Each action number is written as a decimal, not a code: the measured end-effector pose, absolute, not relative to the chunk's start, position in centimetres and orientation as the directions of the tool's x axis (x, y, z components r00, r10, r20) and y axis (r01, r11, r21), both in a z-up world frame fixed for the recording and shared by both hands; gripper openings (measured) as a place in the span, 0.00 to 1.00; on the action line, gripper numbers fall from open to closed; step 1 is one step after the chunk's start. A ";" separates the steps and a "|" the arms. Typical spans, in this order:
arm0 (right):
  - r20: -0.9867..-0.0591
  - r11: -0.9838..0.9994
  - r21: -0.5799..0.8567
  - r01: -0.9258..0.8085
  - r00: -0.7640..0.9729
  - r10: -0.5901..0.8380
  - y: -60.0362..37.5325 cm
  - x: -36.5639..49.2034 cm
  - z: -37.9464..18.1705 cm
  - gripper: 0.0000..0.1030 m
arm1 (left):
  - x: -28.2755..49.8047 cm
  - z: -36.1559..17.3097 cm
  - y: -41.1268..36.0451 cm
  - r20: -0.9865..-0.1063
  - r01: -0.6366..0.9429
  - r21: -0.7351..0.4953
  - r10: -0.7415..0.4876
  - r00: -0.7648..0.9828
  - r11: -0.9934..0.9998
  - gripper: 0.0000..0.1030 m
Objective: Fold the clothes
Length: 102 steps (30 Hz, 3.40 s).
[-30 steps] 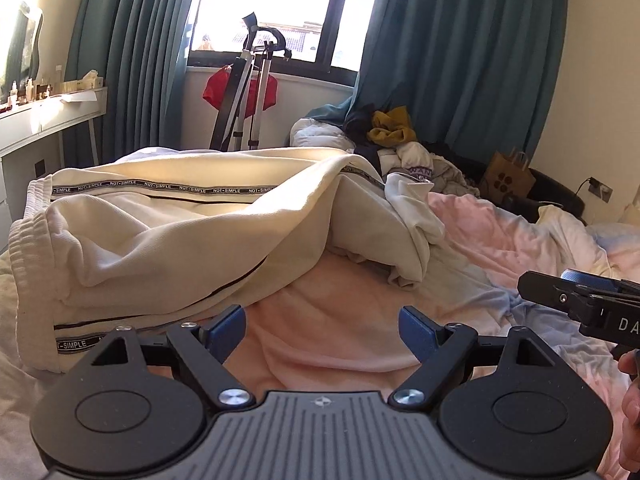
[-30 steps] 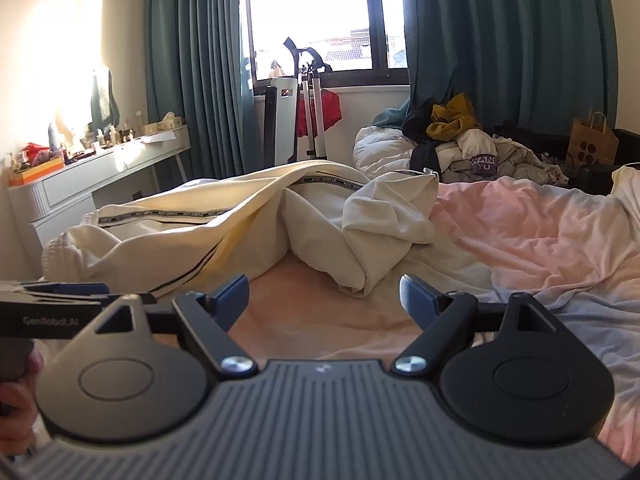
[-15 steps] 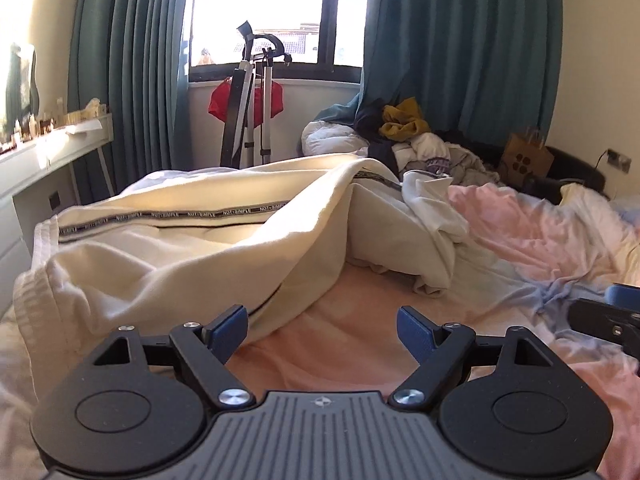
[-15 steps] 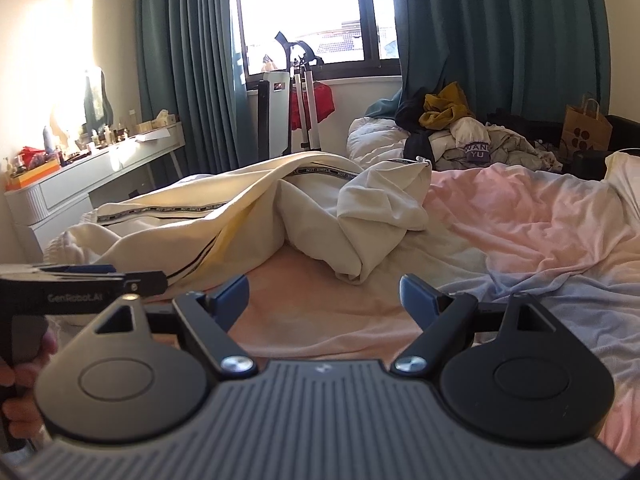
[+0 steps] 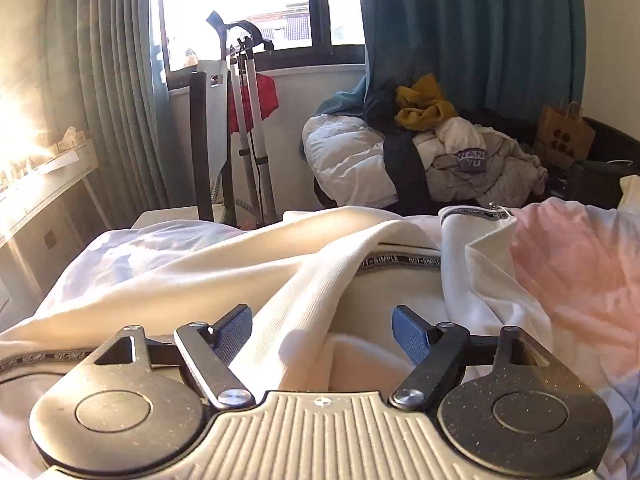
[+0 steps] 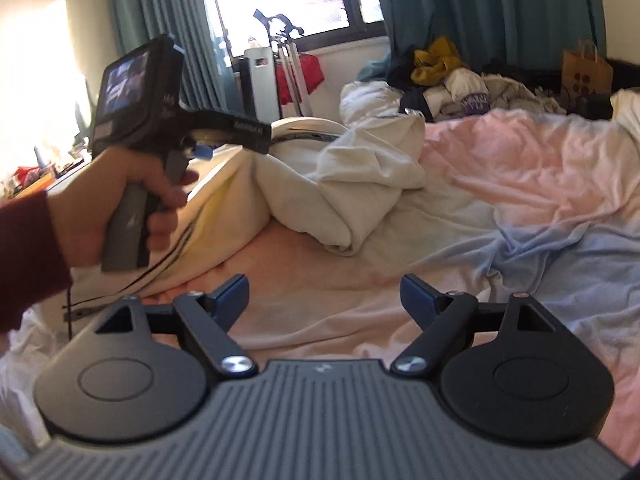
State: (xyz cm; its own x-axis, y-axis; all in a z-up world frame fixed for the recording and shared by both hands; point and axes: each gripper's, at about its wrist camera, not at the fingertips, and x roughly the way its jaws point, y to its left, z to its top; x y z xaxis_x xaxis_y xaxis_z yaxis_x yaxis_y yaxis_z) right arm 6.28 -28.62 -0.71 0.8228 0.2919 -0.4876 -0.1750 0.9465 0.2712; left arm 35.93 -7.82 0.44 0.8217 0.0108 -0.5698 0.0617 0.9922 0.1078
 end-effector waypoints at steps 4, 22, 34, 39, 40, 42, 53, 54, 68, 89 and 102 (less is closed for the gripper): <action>-0.508 0.921 0.365 -0.138 0.799 0.321 -29.9 8.8 -3.1 0.82 | 41.4 -0.7 -9.4 -0.614 0.041 0.146 0.058 0.787 0.988 0.62; -0.399 0.913 0.361 -0.192 0.852 0.338 -30.7 8.8 -2.7 0.81 | 22.4 5.6 -10.7 -0.480 0.262 0.187 -0.145 0.865 0.947 0.06; -0.301 0.795 0.605 -0.048 0.911 0.283 -37.2 3.4 0.7 0.81 | 5.2 -0.5 -4.8 -0.499 0.244 -0.009 -0.215 0.839 0.970 0.07; -0.320 0.726 0.687 0.004 0.899 0.298 -38.8 4.4 0.5 0.83 | 4.7 -1.4 -2.8 -0.477 0.229 -0.076 -0.237 0.846 0.970 0.07; -0.326 0.722 0.691 0.011 0.897 0.298 -39.0 5.1 0.7 0.83 | 4.7 -1.5 -2.8 -0.470 0.233 -0.076 -0.241 0.849 0.970 0.07; -0.337 0.727 0.686 0.027 0.898 0.284 -39.6 7.1 1.2 0.83 | 4.8 -1.8 -2.7 -0.458 0.243 -0.066 -0.246 0.854 0.968 0.07; -0.533 0.874 0.469 0.128 0.830 0.164 -42.1 24.5 1.6 0.78 | 5.4 -4.4 -1.5 -0.466 0.274 -0.177 -0.326 0.822 0.945 0.07; -0.552 0.881 0.452 0.141 0.820 0.152 -42.2 25.9 1.3 0.77 | 5.5 -4.8 -1.9 -0.453 0.279 -0.120 -0.302 0.839 0.953 0.07; -0.450 0.876 0.451 0.173 0.891 0.055 -42.9 28.2 6.6 0.08 | 6.6 -4.9 -0.6 -0.391 0.394 -0.232 -0.456 0.800 0.889 0.09; -0.710 0.548 0.496 0.673 0.678 -0.190 -55.1 8.8 -7.6 0.09 | 7.1 -6.2 -1.8 -0.443 0.437 -0.291 -0.525 0.727 0.851 0.13; -0.664 0.510 0.590 0.626 0.736 -0.134 -56.4 7.4 -8.2 0.08 | 5.1 -5.2 0.2 -0.542 0.338 -0.387 -0.508 0.670 0.858 0.61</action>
State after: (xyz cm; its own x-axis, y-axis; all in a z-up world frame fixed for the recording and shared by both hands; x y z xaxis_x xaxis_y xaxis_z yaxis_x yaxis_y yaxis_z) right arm 7.44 -56.38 -8.20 0.7358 -0.1341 -0.6638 0.6255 0.5100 0.5904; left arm 5.06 0.15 -5.24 0.6699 -0.5079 -0.5416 0.3376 0.8580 -0.3871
